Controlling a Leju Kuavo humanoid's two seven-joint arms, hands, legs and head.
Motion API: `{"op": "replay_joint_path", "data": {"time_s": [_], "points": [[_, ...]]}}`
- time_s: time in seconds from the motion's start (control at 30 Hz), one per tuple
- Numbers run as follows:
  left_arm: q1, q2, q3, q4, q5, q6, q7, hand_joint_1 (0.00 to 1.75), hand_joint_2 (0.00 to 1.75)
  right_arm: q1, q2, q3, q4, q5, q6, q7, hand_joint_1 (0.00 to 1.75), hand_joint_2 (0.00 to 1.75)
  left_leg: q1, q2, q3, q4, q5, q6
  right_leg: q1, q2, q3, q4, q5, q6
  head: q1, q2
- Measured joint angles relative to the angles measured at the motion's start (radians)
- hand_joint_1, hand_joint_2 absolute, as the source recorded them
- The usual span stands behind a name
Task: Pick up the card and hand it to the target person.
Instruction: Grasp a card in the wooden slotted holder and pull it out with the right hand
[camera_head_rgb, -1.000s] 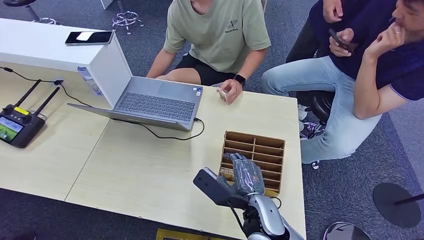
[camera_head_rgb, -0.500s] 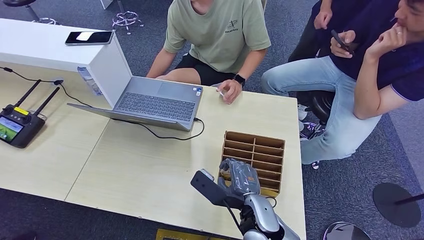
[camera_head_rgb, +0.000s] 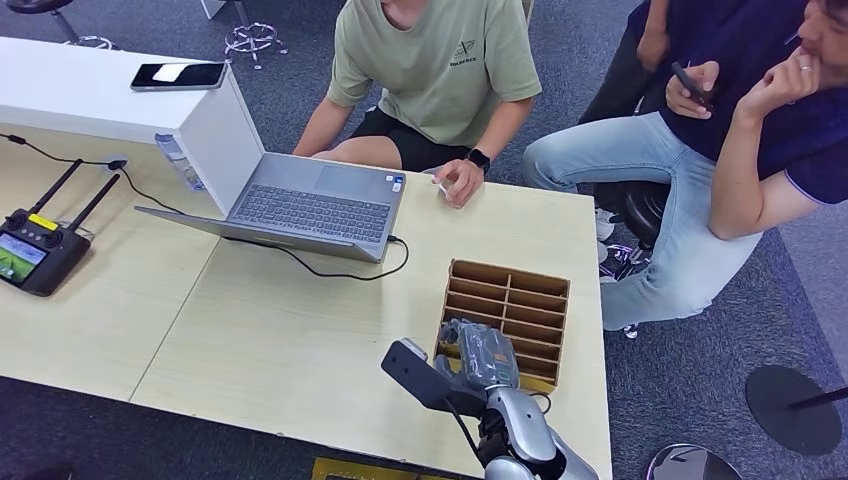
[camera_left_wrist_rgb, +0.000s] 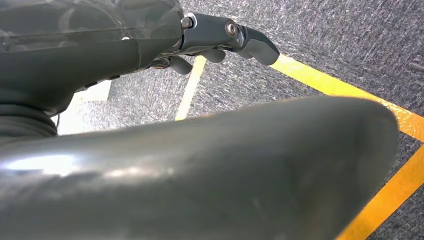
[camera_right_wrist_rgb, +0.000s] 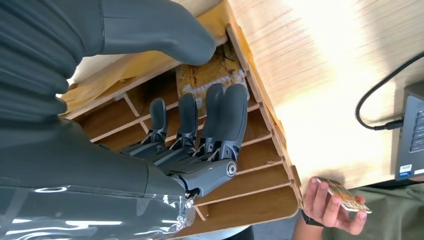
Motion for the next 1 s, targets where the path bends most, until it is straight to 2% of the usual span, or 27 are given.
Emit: {"op": "replay_joint_path", "data": {"time_s": [0.43,1.0], "points": [[0.000,0.000,0.000,0.000,0.002,0.000,0.002,0.00,0.00,-0.005,-0.004,0.011,0.008,-0.005,-0.021,0.013,0.94,1.75,0.000,0.000,0.000,0.000,0.000,0.000,0.000,0.000,0.000,0.000,0.000,0.000,0.000,0.000],[0.001,0.000,0.000,0.000,0.006,0.000,-0.002,0.00,0.00,-0.021,-0.047,-0.004,-0.114,0.013,-0.027,0.035,0.95,1.75,0.000,0.000,0.000,0.000,0.000,0.000,0.000,0.000,0.000,0.000,0.000,0.000,0.000,0.000]]}}
